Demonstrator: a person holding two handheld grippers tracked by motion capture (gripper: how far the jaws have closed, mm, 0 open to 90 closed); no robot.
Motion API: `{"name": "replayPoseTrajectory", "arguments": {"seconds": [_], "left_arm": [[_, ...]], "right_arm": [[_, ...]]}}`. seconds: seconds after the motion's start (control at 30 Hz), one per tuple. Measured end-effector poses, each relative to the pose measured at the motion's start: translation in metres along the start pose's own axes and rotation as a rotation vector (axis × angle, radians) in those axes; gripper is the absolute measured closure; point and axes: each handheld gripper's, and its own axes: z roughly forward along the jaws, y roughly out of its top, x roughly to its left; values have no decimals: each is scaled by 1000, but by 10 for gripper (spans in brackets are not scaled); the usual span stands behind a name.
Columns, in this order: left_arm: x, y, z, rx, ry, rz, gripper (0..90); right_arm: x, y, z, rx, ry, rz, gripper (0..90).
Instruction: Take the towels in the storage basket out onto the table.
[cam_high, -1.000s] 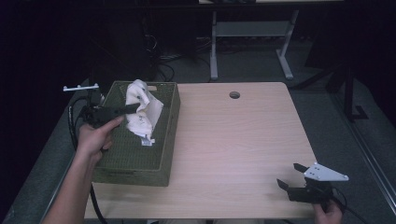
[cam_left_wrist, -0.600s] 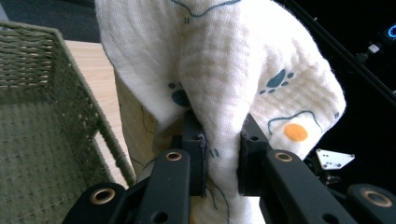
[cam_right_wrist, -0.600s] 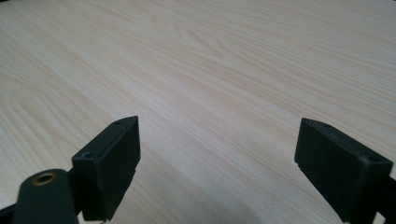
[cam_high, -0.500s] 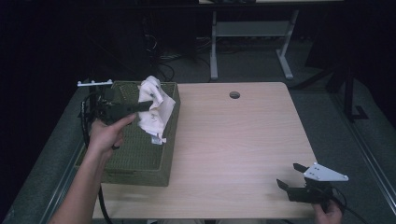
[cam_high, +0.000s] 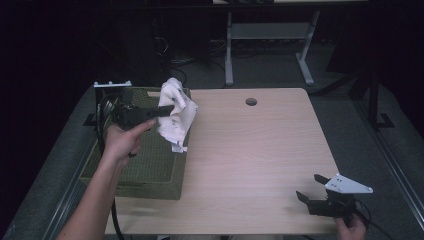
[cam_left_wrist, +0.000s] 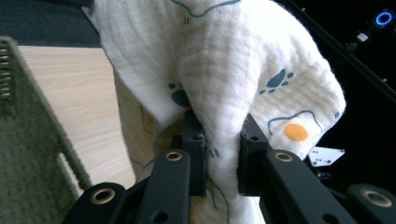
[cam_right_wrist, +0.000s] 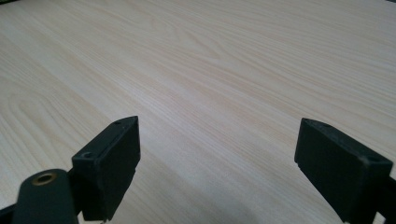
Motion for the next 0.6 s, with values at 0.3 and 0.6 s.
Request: {"name": "replayPoseTrajectory", "arguments": {"seconds": [0.3,0.6], "left_arm": [[-9,-1,26,32,-32,12,773],[-16,-4,54,64,-55,20,773]], "right_arm": [[0,1,0,-3,2,1,140],[1,2,0,-6,6,1,140]]}}
